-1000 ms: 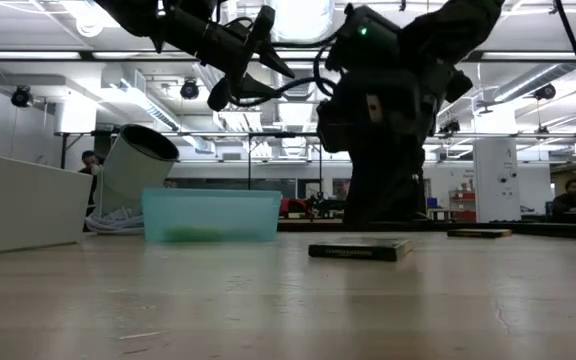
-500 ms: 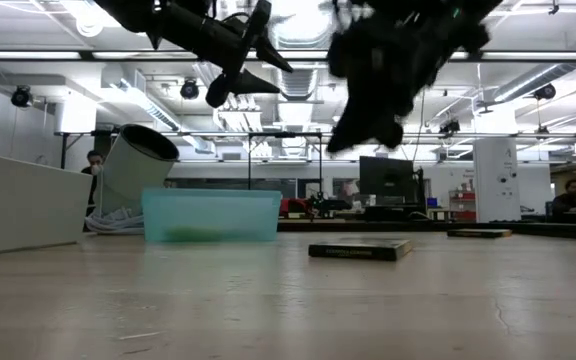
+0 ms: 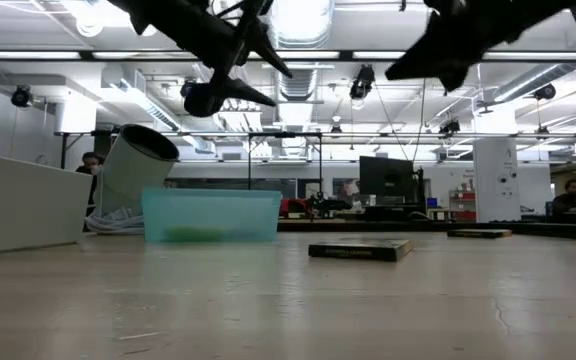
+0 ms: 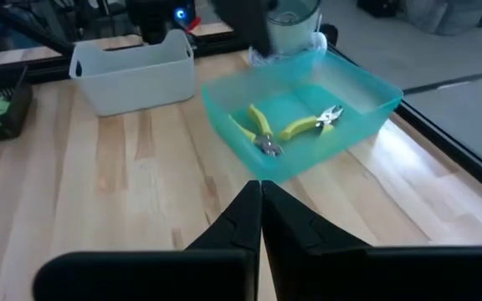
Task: Pick & Place School Supplies
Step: Put the yellow crayon box into the gray bin
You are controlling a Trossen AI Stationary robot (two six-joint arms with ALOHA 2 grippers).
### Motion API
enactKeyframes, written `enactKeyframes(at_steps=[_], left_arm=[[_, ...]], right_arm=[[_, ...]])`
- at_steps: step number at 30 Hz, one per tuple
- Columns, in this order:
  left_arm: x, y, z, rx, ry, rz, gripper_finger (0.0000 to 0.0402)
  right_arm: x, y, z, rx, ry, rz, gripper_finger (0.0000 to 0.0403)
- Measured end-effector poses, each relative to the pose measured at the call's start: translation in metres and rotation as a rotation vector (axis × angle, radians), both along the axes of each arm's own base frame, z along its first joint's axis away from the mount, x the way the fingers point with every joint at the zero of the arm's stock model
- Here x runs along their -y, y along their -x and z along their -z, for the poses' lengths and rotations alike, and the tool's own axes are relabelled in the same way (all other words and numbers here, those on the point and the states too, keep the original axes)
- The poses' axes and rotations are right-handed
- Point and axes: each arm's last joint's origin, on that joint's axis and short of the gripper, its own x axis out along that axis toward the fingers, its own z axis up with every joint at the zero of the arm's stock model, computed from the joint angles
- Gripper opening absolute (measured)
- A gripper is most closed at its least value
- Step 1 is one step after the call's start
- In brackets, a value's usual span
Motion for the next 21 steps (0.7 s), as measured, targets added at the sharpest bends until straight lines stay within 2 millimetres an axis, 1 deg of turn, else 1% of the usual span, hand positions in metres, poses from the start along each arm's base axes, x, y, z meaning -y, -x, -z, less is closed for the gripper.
enactKeyframes(at_steps=[4, 8, 12, 16, 21], left_arm=[[0.025, -0.003, 0.003, -0.023, 0.041, 0.05, 0.0216], [0.045, -0.001, 0.013, -0.109, 0.113, 0.019, 0.0216], [0.06, -0.003, 0.022, -0.154, 0.19, -0.01, 0.0216], [0.071, -0.012, 0.033, -0.162, 0.241, -0.013, 0.0216], [0.076, -0.031, 0.059, -0.194, 0.273, -0.021, 0.0216]], right_arm=[[0.001, 0.008, 0.016, 0.019, -0.025, 0.01, 0.0008], [0.001, 0.007, 0.032, 0.014, -0.043, 0.019, 0.0008], [-0.001, -0.002, 0.045, 0.013, -0.051, 0.005, 0.0008], [-0.006, -0.015, 0.057, 0.01, -0.103, -0.054, 0.0008], [-0.009, -0.026, 0.075, -0.015, -0.168, -0.038, 0.0008]])
